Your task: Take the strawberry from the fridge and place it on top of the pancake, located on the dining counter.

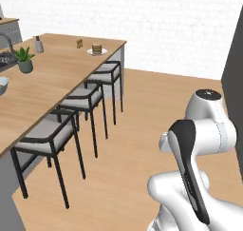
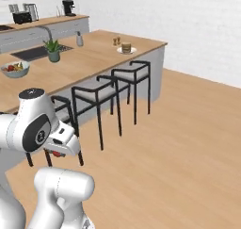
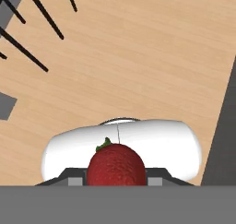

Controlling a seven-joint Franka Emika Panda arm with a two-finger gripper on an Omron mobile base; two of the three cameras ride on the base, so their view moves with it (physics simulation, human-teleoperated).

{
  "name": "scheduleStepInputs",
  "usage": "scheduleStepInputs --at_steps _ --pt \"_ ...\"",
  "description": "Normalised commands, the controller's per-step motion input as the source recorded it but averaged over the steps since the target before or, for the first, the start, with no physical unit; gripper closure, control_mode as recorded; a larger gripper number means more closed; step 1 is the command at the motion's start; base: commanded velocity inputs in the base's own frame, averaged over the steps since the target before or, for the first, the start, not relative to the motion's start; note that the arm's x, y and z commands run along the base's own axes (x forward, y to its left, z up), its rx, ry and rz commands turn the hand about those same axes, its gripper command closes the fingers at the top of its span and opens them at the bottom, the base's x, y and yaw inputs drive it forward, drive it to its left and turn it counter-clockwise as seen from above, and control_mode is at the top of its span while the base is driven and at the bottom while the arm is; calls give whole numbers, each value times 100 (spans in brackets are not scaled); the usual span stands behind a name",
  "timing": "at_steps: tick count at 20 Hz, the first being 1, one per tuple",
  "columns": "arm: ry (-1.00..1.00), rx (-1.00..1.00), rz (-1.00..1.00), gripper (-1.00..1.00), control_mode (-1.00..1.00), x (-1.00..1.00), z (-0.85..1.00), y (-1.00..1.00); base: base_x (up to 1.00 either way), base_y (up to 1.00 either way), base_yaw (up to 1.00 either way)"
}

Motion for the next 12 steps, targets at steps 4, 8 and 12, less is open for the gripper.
scheduleStepInputs --at_steps 4,8,12 --pt "0 0 0 100 100 0 0 0 81 -100 33" --pt "0 0 0 100 100 0 0 0 86 -100 38" --pt "0 0 0 100 100 0 0 0 83 -100 37"
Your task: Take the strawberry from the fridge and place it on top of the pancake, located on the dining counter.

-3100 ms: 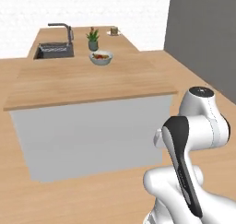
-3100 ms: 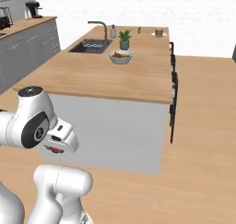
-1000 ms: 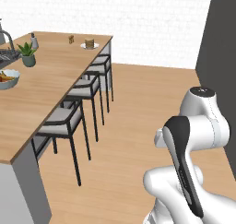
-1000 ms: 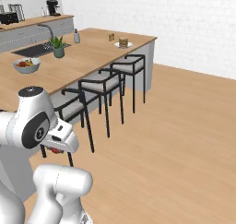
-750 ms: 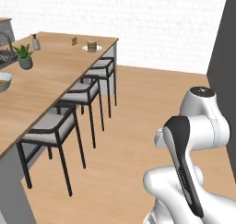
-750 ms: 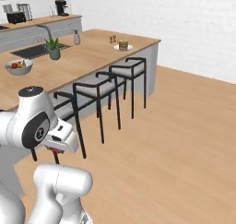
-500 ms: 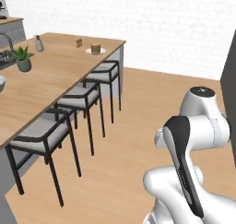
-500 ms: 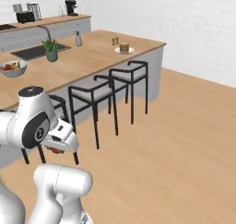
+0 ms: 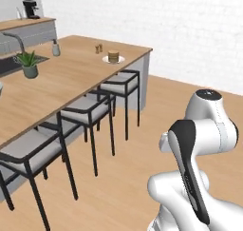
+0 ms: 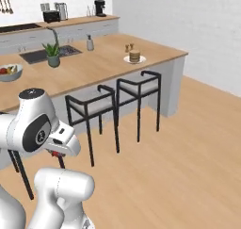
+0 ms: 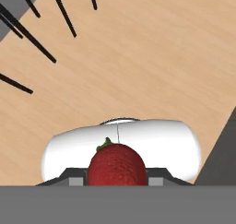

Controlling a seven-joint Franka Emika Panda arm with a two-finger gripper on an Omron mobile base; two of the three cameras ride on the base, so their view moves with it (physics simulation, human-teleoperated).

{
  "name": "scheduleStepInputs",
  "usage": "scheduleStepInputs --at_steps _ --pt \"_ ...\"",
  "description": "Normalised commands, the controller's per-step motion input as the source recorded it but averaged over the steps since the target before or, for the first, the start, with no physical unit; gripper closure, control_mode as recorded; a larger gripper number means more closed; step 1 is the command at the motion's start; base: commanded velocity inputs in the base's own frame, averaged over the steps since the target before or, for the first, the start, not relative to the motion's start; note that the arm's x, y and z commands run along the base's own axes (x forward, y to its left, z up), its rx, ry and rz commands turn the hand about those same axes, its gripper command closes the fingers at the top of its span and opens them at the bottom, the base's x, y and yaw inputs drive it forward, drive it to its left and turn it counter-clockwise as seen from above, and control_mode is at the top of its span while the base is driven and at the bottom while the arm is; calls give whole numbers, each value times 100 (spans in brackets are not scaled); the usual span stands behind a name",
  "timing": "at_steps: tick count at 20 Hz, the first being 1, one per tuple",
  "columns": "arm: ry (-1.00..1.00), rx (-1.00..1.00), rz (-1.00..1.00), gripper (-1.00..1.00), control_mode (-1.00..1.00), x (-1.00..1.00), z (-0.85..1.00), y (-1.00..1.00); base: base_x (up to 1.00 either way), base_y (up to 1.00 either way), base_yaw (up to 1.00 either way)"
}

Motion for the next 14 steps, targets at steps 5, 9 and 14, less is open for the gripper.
scheduleStepInputs --at_steps 5,9,14 --pt "0 0 0 100 100 0 0 0 73 -100 39" --pt "0 0 0 100 100 0 0 0 57 -100 41" --pt "0 0 0 100 100 0 0 0 52 -99 43"
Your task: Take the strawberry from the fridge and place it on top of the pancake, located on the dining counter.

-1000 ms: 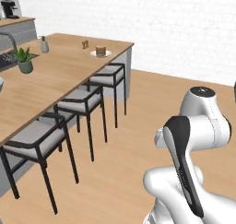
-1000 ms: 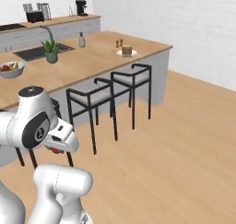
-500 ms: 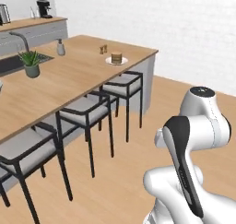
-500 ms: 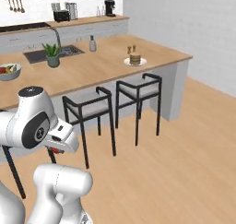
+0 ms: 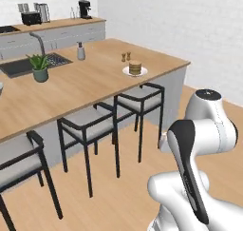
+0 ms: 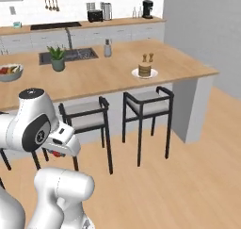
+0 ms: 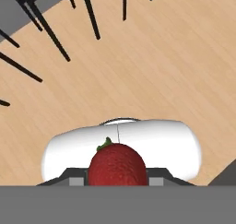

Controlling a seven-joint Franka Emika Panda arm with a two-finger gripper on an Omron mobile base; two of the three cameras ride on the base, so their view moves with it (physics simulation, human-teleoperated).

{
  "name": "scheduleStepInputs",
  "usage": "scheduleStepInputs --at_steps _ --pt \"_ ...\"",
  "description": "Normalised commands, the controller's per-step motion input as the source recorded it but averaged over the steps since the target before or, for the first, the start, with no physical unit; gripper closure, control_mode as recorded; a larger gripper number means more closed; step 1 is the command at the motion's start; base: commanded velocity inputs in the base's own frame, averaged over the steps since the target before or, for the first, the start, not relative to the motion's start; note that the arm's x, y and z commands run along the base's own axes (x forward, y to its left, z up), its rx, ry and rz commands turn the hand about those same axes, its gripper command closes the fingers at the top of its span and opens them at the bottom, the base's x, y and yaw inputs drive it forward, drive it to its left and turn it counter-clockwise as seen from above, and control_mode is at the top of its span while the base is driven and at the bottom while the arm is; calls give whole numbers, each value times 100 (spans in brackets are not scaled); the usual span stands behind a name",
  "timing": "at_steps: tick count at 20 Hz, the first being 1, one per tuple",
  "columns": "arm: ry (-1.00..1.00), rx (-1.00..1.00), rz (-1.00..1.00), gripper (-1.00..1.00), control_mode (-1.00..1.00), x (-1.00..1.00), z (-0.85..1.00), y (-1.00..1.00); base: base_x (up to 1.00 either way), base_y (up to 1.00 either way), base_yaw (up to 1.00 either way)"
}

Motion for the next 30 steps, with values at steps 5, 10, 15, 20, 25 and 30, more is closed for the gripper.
scheduleStepInputs --at_steps 5,10,15,20,25,30 --pt "0 0 0 100 100 0 0 0 33 -98 45" --pt "0 0 0 100 100 0 0 0 56 -88 44" --pt "0 0 0 100 100 0 0 0 57 -90 44" --pt "0 0 0 100 100 0 0 0 47 -88 45" --pt "0 0 0 100 100 0 0 0 47 -91 39" --pt "0 0 0 100 100 0 0 0 48 -73 24"
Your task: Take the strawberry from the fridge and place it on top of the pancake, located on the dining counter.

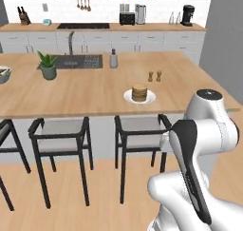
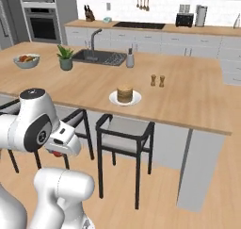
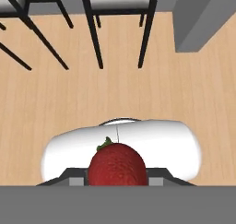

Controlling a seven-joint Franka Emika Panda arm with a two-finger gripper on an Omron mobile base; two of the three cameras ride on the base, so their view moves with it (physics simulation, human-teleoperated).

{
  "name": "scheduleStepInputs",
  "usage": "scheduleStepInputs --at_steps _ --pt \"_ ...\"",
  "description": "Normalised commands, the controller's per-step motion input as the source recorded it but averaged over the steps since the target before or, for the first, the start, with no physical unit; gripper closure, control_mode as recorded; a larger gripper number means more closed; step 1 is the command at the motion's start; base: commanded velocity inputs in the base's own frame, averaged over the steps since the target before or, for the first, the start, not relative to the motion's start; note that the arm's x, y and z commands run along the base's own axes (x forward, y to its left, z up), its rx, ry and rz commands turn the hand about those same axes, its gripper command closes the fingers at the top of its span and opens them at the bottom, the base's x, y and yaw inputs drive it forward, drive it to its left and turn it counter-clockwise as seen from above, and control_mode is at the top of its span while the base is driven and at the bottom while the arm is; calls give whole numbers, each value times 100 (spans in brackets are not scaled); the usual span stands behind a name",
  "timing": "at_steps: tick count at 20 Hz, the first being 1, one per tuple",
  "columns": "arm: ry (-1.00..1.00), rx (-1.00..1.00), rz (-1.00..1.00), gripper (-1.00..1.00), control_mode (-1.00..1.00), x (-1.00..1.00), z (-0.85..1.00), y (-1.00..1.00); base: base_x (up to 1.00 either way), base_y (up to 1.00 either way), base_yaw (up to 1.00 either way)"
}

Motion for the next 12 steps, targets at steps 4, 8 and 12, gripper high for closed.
scheduleStepInputs --at_steps 4,8,12 --pt "0 0 0 100 100 0 0 0 56 -6 -7" --pt "0 0 0 100 100 0 0 0 75 0 -17" --pt "0 0 0 100 100 0 0 0 71 0 -18"
